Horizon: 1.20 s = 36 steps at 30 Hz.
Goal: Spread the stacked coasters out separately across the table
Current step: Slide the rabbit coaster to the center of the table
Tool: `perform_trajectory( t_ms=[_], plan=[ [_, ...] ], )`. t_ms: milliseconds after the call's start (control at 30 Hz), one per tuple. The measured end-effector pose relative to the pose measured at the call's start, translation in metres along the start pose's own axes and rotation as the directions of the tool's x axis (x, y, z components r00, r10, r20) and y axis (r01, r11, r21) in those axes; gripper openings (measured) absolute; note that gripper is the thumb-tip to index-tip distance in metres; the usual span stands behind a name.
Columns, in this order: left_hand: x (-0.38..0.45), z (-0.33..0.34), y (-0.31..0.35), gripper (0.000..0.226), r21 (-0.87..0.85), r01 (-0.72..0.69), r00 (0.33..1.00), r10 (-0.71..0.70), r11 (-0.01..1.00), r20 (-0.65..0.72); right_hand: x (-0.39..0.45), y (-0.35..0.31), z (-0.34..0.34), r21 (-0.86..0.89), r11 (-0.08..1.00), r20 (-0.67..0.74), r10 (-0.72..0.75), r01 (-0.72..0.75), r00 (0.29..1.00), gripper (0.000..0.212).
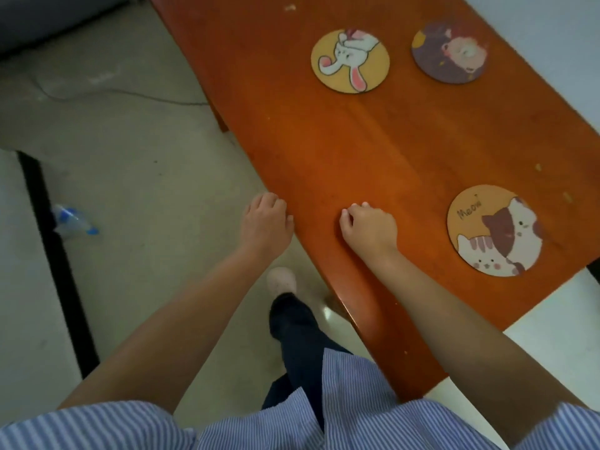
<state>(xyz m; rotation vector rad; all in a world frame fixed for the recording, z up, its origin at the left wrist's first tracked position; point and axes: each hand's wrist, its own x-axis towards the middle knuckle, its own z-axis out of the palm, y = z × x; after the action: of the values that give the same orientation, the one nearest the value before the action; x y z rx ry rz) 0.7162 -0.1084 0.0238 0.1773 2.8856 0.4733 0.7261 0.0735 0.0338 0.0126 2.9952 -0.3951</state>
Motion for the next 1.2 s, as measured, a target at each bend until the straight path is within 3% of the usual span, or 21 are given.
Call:
perform_trajectory(
  t_ms=[133,300,433,633,800,1000,1100,1200],
  plan=[
    [0.065,-0.021,-0.013,0.027,0.043,-0.081,0.996,0.08,0.996,0.025,0.03,0.0,-0.008,-0.037,0.995,0.052,0.098,-0.096,0.994,0.043],
    [0.15,-0.053,-0.033,0.031,0.131,-0.149,0.987,0.139,0.98,0.084,0.09,-0.004,-0.019,0.026,0.966,0.181,0.248,-0.257,0.952,0.033],
    [0.205,-0.077,-0.059,0.035,0.2,-0.195,0.976,0.168,0.96,0.142,0.138,-0.017,-0.029,0.095,0.937,0.174,0.318,-0.337,0.932,0.029],
    [0.298,-0.107,-0.098,0.047,0.257,-0.341,0.929,0.284,0.904,0.236,0.22,-0.055,-0.035,0.16,0.932,0.093,0.313,-0.324,0.945,0.026],
    [0.372,-0.123,-0.123,0.057,0.262,-0.567,0.811,0.473,0.781,0.343,0.279,-0.086,-0.025,0.159,0.873,-0.023,0.47,-0.461,0.882,0.039],
    [0.428,-0.136,-0.154,0.056,0.18,-0.812,0.57,0.692,0.555,0.443,0.328,-0.117,-0.014,0.023,0.662,-0.031,0.749,-0.749,0.662,0.045],
    [0.443,-0.134,-0.167,0.055,0.127,-0.866,0.485,0.748,0.484,0.454,0.339,-0.124,-0.014,-0.086,0.649,-0.028,0.756,-0.756,0.653,0.029],
    [0.446,-0.13,-0.173,0.054,0.073,-0.881,0.449,0.777,0.468,0.44,0.346,-0.13,-0.012,-0.32,0.67,0.07,0.722,-0.67,0.688,0.04]
  ],
)
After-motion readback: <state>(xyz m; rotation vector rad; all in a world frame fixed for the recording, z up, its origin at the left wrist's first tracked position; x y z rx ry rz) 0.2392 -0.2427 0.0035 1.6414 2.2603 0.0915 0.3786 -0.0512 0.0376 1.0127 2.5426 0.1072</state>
